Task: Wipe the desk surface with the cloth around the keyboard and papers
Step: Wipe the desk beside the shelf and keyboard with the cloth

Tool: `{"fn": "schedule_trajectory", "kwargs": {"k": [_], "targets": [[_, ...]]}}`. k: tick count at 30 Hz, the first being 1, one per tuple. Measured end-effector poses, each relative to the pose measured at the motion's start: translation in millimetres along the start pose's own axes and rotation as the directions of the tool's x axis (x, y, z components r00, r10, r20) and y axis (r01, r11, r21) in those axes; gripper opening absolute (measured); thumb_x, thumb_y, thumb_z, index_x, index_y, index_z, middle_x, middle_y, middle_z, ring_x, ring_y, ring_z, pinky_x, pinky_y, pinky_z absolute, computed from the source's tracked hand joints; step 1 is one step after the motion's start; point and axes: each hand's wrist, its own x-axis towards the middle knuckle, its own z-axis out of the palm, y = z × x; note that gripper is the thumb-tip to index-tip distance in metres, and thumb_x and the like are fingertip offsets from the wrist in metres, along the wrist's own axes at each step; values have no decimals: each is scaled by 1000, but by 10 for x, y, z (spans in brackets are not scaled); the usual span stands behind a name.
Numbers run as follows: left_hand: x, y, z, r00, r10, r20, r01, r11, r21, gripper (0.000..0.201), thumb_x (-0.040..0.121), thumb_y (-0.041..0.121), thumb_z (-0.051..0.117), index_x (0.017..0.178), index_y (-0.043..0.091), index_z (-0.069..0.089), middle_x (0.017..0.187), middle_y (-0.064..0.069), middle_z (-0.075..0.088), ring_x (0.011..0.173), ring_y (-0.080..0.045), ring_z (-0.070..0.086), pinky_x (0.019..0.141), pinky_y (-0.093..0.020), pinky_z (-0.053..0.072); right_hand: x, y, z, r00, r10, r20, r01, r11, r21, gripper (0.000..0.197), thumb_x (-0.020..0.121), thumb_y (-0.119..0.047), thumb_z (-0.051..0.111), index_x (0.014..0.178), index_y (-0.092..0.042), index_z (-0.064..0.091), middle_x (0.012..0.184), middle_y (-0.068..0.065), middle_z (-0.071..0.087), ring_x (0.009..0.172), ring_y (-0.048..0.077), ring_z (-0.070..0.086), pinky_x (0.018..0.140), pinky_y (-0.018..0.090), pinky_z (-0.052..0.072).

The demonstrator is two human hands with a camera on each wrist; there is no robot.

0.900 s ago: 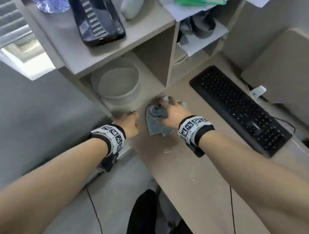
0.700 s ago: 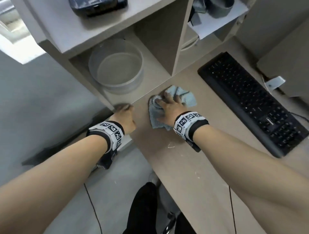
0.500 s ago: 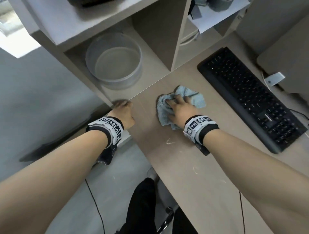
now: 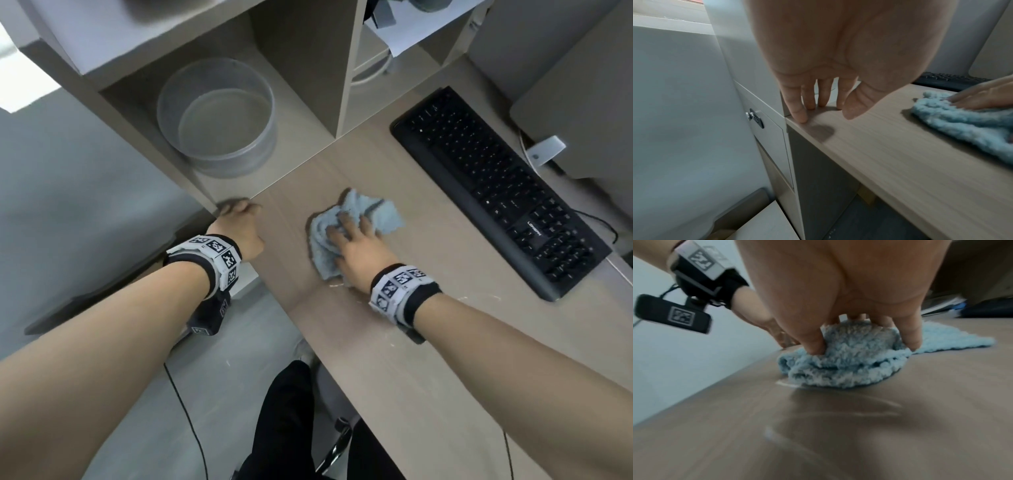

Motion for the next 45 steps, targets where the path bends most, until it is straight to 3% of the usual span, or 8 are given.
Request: {"fn": "schedule_trajectory", "kwargs": {"k": [4, 8, 16, 24, 29, 32, 40, 45], "targets": [[-1, -16, 25, 1000, 18, -26, -18, 1000, 5, 72, 78, 10, 56, 147, 17, 34, 155, -5, 27, 143, -34, 19, 117, -34, 20, 23, 623, -145, 957, 272, -98, -262, 960, 99, 72, 87, -31, 62, 150, -23, 28, 161, 9, 13, 142, 47, 18, 103, 64, 36], [7, -61, 86, 997, 55, -57, -53, 998, 36, 73, 75, 11, 56, 144, 18, 36, 153, -4, 31, 139, -34, 24, 115, -33, 21, 353, 423, -358, 912, 409, -25, -399, 900, 176, 75, 88, -21, 60, 152, -23, 21, 163, 8, 2, 146, 47, 3, 110, 67, 24], [16, -148, 77, 996, 83, -24, -83, 996, 13, 79, 73, 8, 53, 148, 23, 32, 157, 0, 22, 143, -31, 17, 118, -33, 17, 388, -219, -202, 996, -84, 10, 84, 996, -3, 77, 94, -22, 57, 156, -27, 13, 165, -1, -4, 150, 37, -7, 119, 58, 6], [-33, -246, 65, 993, 61, -102, -80, 978, -193, 68, 76, 2, 48, 143, 12, 41, 154, -5, 31, 143, -25, 28, 116, -32, 27, 730, 32, -696, 954, 294, -54, -283, 948, 148, 77, 88, -12, 60, 154, -16, 22, 165, -9, -4, 149, 42, 3, 114, 64, 21], [-198, -333, 111, 985, 68, -161, -96, 981, -170, 53, 71, 4, 40, 121, 3, 57, 131, -17, 53, 125, -38, 46, 104, -42, 42, 739, -817, -458, 999, -53, 12, 53, 998, -22, 77, 90, -30, 61, 154, -20, 18, 162, 8, 14, 149, 41, 4, 116, 59, 17], [-257, -427, 134, 988, 56, -143, -75, 988, -134, 53, 74, 1, 42, 125, 2, 56, 134, -16, 53, 125, -37, 45, 106, -43, 41, 484, -1071, -209, 954, -269, 131, 277, 960, -47, 87, 87, -31, 66, 155, -30, 13, 165, -6, 1, 150, 38, -4, 118, 60, 5], [-297, -557, 242, 989, 73, -131, -90, 988, -127, 57, 74, 1, 47, 132, 0, 52, 144, -9, 45, 138, -28, 33, 113, -34, 33, 602, -445, -379, 994, 107, -20, -104, 989, 105, 69, 94, -28, 56, 154, -23, 22, 165, -6, 6, 149, 41, 2, 117, 59, 19], [-379, -471, 307, 993, 53, -102, -64, 992, -113, 63, 76, 4, 49, 139, 2, 42, 150, -9, 34, 140, -32, 27, 116, -36, 27, 351, -1039, -222, 989, -91, 116, 81, 993, 92, 88, 82, -36, 64, 156, -24, 18, 165, -2, -4, 148, 43, -8, 118, 61, 7]]}}
